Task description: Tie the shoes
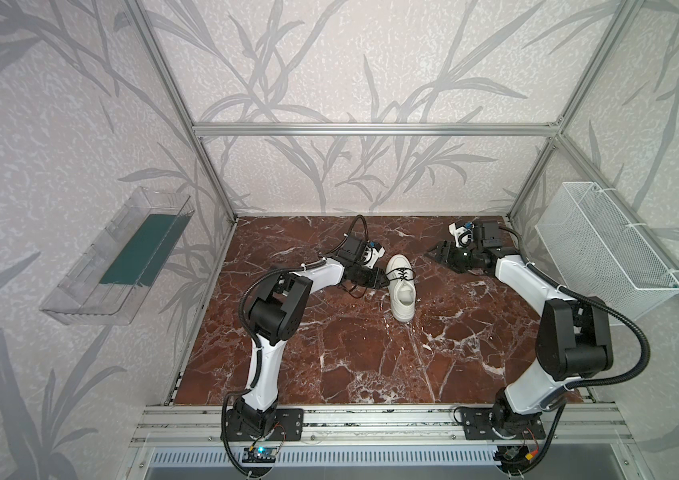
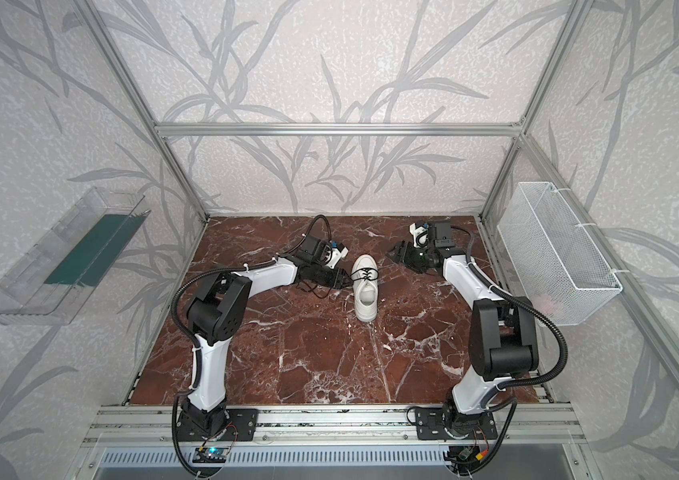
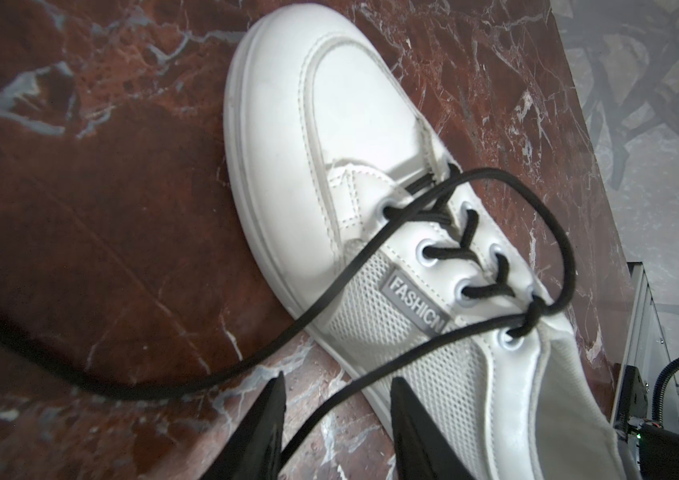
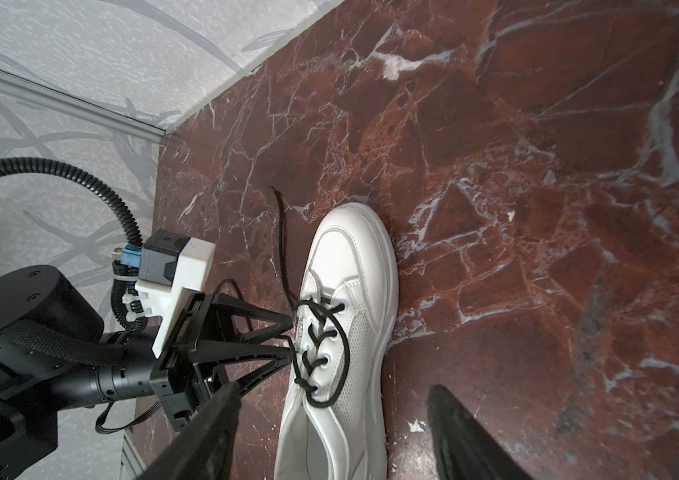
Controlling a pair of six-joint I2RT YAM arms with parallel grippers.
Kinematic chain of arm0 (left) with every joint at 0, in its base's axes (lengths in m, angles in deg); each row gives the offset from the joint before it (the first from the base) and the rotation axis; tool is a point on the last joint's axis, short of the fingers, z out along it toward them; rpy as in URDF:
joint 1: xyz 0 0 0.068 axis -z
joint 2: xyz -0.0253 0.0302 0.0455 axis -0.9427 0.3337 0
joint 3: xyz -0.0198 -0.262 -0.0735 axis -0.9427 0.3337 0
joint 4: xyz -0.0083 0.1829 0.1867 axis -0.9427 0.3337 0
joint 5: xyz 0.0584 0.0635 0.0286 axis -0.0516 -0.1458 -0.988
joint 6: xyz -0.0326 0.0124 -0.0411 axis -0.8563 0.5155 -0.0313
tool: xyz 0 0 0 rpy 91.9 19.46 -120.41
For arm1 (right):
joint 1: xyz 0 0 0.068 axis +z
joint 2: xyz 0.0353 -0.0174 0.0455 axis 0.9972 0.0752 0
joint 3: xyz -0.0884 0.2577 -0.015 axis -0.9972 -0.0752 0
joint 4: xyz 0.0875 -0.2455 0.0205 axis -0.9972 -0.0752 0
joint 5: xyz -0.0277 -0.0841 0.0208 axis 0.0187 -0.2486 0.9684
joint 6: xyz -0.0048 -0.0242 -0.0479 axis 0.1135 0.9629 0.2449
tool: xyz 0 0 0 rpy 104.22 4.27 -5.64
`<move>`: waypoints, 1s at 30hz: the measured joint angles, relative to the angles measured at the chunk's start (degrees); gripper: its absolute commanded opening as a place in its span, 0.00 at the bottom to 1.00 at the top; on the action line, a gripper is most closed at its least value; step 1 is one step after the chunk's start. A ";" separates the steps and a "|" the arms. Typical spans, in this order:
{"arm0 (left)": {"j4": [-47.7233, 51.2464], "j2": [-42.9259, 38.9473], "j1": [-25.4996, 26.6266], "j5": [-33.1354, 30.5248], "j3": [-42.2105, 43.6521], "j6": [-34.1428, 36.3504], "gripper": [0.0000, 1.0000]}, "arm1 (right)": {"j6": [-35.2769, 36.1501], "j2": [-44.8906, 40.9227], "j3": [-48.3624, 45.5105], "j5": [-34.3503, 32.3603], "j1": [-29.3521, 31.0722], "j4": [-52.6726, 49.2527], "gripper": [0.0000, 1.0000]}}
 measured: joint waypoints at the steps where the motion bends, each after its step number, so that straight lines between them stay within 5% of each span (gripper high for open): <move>1: 0.00 0.00 0.00 0.15 0.28 -0.02 0.44 | 0.02 0.20 0.00 0.02 0.02 0.00 0.70; 20: 1.29 -0.11 -1.64 6.36 2.49 -0.44 0.44 | 7.58 13.57 13.16 0.63 3.45 -10.10 0.57; 30: -0.59 -1.84 -1.97 6.91 5.25 -2.56 0.08 | 9.55 14.58 14.16 3.23 3.43 -13.20 0.53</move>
